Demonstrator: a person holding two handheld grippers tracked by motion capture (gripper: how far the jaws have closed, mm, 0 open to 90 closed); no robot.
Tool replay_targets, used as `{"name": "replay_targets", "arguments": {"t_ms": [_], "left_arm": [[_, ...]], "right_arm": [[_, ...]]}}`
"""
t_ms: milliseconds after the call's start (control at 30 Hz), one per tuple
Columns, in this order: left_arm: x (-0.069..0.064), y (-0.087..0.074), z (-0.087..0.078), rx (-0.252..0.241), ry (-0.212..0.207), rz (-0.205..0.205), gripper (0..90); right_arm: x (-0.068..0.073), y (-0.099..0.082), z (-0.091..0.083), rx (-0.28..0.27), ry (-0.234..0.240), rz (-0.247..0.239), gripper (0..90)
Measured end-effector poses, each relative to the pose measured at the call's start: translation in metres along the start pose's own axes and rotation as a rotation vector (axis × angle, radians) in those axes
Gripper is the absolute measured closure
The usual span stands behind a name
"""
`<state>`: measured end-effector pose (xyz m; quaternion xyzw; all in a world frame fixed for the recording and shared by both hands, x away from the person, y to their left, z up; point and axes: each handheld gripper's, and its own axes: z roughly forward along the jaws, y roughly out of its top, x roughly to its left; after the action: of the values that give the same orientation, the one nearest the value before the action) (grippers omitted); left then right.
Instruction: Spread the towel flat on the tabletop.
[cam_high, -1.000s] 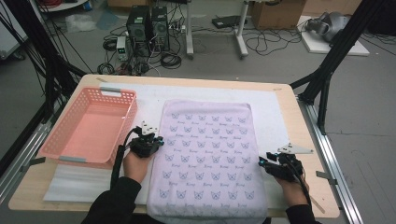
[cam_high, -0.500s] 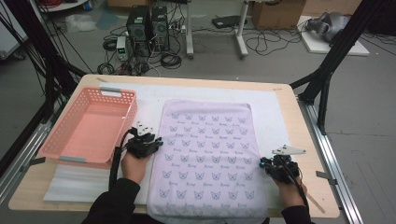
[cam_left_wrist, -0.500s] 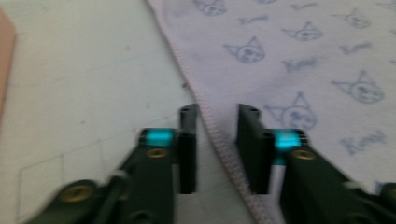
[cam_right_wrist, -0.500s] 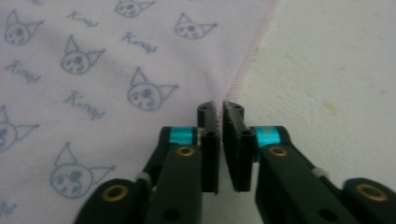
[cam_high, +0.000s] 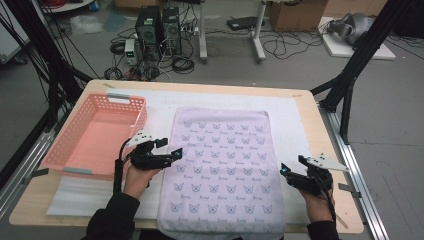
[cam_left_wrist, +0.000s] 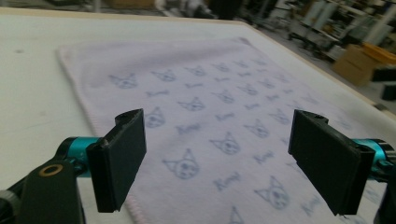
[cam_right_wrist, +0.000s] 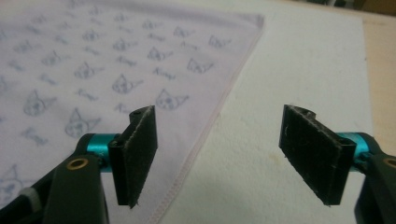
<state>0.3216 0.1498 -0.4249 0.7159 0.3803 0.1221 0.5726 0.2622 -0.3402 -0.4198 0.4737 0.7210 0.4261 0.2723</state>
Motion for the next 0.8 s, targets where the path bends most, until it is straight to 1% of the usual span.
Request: {"name": "replay_targets", "arguments": {"t_ms": [33, 67, 100, 133, 167, 233, 267, 333, 400, 467, 500, 567, 633, 700, 767, 800], "left_arm": [[-0.001, -0.001, 0.001, -0.014, 0.009, 0.041, 22.0], [-0.002, -0.003, 0.001, -0.047, 0.012, 0.075, 21.9], [-0.002, -0.005, 0.001, -0.072, 0.008, 0.098, 21.9], [-0.002, -0.005, 0.002, -0.066, 0.014, 0.126, 22.7], [-0.002, -0.006, 0.003, -0.056, 0.022, 0.15, 23.8], [-0.003, -0.006, 0.003, -0.042, 0.035, 0.153, 24.2], [-0.003, -0.006, 0.003, -0.044, 0.04, 0.148, 23.4], [-0.004, -0.004, 0.002, -0.05, 0.056, 0.138, 20.3], [-0.003, -0.004, 0.002, -0.037, 0.058, 0.125, 19.5], [-0.001, -0.005, 0.001, -0.023, 0.064, 0.123, 19.6], [-0.001, -0.005, 0.0, -0.025, 0.063, 0.114, 19.5], [0.0, -0.005, -0.001, -0.028, 0.064, 0.109, 19.5], [0.0, -0.005, -0.001, -0.03, 0.059, 0.112, 19.7], [0.0, -0.005, 0.0, -0.027, 0.056, 0.121, 22.5], [-0.001, -0.005, 0.001, -0.027, 0.062, 0.116, 22.4], [-0.001, -0.005, 0.001, -0.027, 0.061, 0.119, 21.9]], "right_arm": [[-0.002, 0.0, -0.002, -0.011, 0.006, 0.004, 25.5], [-0.004, 0.0, -0.003, -0.014, 0.005, 0.014, 24.7], [-0.006, 0.0, -0.003, -0.015, 0.006, 0.022, 24.1], [-0.008, -0.001, -0.004, -0.013, 0.008, 0.035, 23.8], [-0.01, -0.001, -0.003, -0.013, 0.011, 0.034, 23.7], [-0.012, -0.001, -0.004, -0.006, 0.008, 0.03, 22.0], [-0.013, -0.001, -0.004, -0.009, 0.011, 0.033, 20.9], [-0.014, 0.0, -0.004, -0.019, 0.032, 0.035, 20.9], [-0.014, 0.001, -0.004, -0.033, 0.052, 0.039, 20.8], [-0.013, 0.002, -0.003, -0.035, 0.058, 0.028, 20.4], [-0.012, 0.002, -0.003, -0.037, 0.06, 0.027, 20.2], [-0.01, 0.003, -0.002, -0.034, 0.067, 0.017, 20.0], [-0.008, 0.004, -0.001, -0.034, 0.076, 0.011, 19.8], [-0.006, 0.004, 0.0, -0.032, 0.076, -0.006, 19.7], [-0.006, 0.004, 0.0, -0.033, 0.078, -0.016, 19.7], [-0.007, 0.004, -0.001, -0.031, 0.08, -0.01, 19.7]]}}
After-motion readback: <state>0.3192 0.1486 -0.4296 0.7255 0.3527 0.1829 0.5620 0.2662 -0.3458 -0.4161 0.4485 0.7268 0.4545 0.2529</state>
